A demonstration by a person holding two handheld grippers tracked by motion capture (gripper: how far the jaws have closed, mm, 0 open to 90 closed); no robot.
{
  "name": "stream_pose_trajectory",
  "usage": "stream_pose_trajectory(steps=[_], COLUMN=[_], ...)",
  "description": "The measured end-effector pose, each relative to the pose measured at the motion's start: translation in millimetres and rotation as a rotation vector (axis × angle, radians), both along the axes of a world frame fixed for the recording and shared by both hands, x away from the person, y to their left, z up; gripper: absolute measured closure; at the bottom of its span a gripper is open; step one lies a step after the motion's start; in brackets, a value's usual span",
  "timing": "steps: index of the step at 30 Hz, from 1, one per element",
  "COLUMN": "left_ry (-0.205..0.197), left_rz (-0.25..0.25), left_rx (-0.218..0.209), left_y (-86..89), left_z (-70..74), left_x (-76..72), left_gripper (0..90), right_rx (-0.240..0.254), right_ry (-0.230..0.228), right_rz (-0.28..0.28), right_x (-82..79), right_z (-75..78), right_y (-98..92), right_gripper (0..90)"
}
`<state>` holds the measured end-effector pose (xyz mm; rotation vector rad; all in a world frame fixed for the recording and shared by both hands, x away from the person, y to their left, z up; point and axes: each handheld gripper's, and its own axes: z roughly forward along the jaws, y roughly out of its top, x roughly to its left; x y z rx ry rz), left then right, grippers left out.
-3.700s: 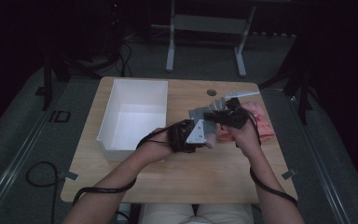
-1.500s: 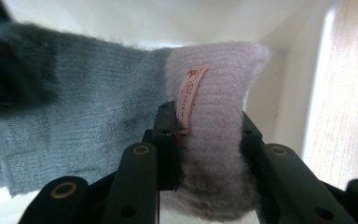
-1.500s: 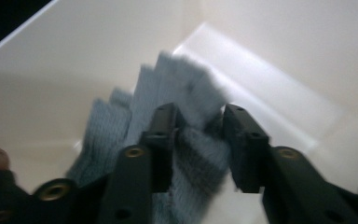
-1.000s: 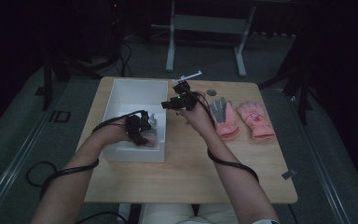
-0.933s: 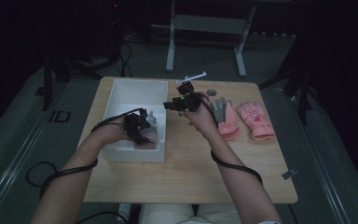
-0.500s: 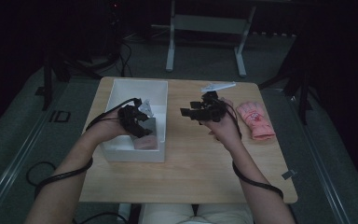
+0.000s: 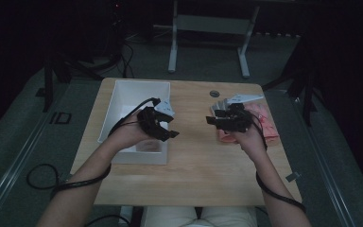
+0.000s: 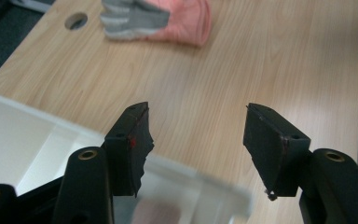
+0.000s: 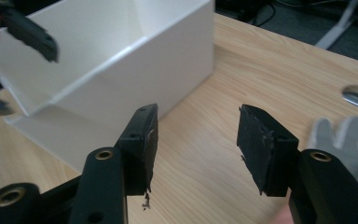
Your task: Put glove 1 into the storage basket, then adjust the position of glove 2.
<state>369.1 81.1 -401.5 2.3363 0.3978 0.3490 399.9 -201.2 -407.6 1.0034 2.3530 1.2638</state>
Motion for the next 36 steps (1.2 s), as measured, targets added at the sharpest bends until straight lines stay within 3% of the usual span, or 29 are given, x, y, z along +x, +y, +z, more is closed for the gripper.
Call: stream_pose_trajectory(steps=[4,9,12,17,20,24,27,30,34,36], left_ry=[0.0,0.017,0.055,0.11,0.102,0.113,0.095,0.094,0.041,0.049], left_rz=[-0.026,-0.054,-0.096,-0.143,-0.164,-0.154,-0.141,-0.107,-0.065,-0.049], left_rx=[-0.028,-0.042,-0.093,-0.098,-0.06,-0.078,-0.094,-0.111,-0.109,-0.131], left_y=[-25.4,-39.8,-51.9,-68.0,-78.5,-84.2,-84.4,-86.2,-87.8,-86.7], left_z=[-5.9,-12.3,-21.7,-42.1,-57.2,-78.3,-89.1,-110.4,-125.9,-132.1], left_x=[-14.0,-21.2,-27.7,-40.4,-51.5,-61.0,-64.3,-70.2,-77.8,-79.1], left_gripper=[32.2,22.1,14.3,3.4,1.9,1.9,1.9,1.9,1.9,1.9], right_rx=[-0.009,-0.014,-0.024,-0.034,-0.041,-0.055,-0.063,-0.091,-0.109,-0.113], right_ry=[-0.008,-0.012,-0.024,-0.044,-0.039,-0.03,-0.025,-0.027,-0.029,-0.032], right_rz=[-0.04,-0.061,-0.08,-0.121,-0.149,-0.184,-0.199,-0.22,-0.231,-0.237], right_x=[-0.3,-0.5,-1.4,-1.2,1.3,6.5,9.3,15.8,24.6,30.3], right_z=[-8.0,-11.8,-15.1,-19.7,-24.9,-32.8,-36.6,-43.7,-48.7,-50.5], right_y=[-24.3,-36.0,-50.2,-66.5,-77.6,-90.9,-96.1,-102.7,-103.1,-100.4], right_gripper=[52.0,53.0,55.1,58.8,61.3,63.3,63.7,65.3,68.2,70.6])
